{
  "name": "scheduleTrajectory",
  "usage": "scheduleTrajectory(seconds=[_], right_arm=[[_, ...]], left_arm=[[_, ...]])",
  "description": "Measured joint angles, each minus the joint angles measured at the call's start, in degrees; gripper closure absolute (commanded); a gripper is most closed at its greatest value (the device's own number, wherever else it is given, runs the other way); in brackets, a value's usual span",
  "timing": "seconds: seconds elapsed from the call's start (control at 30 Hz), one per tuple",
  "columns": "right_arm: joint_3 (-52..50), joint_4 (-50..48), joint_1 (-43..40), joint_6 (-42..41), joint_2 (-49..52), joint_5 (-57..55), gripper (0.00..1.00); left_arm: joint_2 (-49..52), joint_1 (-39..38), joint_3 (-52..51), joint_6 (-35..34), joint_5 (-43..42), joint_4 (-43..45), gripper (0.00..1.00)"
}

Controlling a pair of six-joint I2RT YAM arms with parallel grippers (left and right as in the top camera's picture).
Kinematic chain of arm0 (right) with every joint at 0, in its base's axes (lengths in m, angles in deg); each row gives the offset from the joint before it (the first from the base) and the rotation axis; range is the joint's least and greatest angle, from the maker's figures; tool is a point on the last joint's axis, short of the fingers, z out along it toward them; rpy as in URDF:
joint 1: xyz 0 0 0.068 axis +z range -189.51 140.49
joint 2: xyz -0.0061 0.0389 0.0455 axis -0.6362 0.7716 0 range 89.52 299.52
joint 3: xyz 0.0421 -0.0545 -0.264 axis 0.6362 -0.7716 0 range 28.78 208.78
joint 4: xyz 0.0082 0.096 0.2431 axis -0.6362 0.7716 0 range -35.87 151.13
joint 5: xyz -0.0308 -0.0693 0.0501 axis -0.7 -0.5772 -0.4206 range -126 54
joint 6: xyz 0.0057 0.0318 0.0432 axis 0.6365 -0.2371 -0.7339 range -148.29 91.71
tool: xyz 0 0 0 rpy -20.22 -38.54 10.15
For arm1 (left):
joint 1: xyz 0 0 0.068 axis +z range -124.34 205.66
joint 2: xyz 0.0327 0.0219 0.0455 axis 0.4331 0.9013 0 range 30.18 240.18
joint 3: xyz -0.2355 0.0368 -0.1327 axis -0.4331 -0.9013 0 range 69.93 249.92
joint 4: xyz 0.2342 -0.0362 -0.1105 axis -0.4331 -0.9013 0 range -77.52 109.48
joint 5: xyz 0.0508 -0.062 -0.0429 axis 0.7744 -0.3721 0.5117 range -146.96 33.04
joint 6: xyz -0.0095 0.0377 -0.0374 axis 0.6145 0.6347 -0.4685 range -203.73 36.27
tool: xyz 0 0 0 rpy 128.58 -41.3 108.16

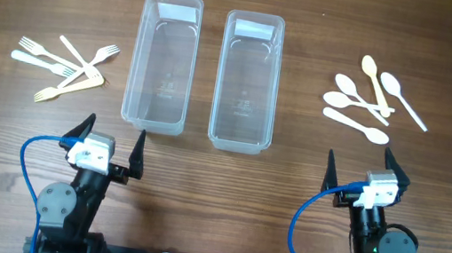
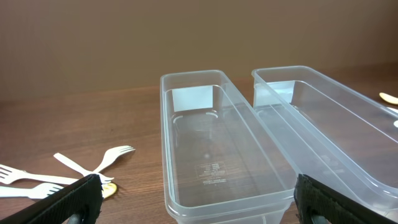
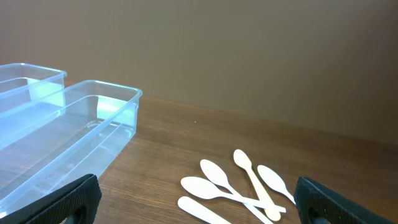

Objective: Pack container

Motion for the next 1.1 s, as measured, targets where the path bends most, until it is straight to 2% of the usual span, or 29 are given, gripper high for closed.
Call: scheduleTrajectory(seconds=[0.03, 0.1, 0.17, 0.27, 1.1], right_arm=[[0.00, 0.00, 0.00, 0.02, 0.00, 0.00, 0.00], [0.87, 4.66, -0.04, -11.06, 0.02, -5.46, 0.00], [0.90, 5.11, -0.22, -17.38, 0.02, -8.81, 0.00], [0.98, 5.11, -0.22, -22.86, 0.02, -11.47, 0.00], [0.98, 5.09, -0.22, -24.52, 0.02, -12.50, 0.00]], left_arm=[[0.00, 0.00, 0.00, 0.00, 0.00, 0.00, 0.00], [0.00, 0.00, 0.00, 0.00, 0.02, 0.00, 0.00], [0.00, 0.00, 0.00, 0.00, 0.00, 0.00, 0.00], [0.00, 0.00, 0.00, 0.00, 0.00, 0.00, 0.00], [0.00, 0.00, 0.00, 0.00, 0.02, 0.00, 0.00]])
